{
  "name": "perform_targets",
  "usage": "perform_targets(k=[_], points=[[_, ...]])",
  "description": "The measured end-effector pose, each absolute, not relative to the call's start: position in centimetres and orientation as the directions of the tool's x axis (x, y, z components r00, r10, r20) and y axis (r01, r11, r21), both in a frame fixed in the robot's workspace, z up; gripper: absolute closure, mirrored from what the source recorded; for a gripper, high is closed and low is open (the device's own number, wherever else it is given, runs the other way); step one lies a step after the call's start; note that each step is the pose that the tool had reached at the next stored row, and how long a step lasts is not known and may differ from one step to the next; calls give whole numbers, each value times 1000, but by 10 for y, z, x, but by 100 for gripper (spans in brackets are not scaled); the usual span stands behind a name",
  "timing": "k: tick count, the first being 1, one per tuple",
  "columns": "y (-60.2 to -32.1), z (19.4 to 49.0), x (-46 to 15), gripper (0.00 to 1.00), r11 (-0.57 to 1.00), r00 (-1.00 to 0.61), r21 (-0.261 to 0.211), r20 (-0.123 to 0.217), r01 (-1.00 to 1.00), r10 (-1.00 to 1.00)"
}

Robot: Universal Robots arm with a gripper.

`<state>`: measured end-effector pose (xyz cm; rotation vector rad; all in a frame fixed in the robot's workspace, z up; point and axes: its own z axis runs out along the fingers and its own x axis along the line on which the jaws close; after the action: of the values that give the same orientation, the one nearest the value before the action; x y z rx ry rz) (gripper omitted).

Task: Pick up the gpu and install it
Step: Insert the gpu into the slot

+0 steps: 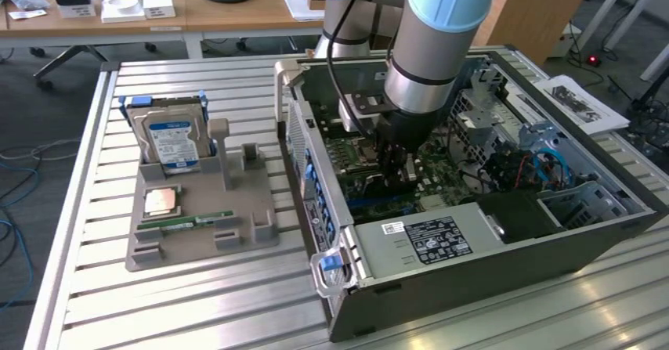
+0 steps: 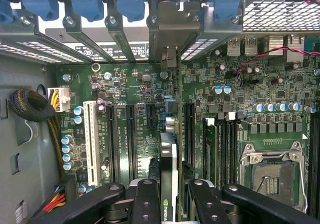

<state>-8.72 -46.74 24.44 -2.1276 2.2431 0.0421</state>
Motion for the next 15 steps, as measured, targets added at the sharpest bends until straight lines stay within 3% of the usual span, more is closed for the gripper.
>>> perform_targets(k=[15], points=[[-467, 244, -87, 73, 53, -52, -14, -55, -998, -997]])
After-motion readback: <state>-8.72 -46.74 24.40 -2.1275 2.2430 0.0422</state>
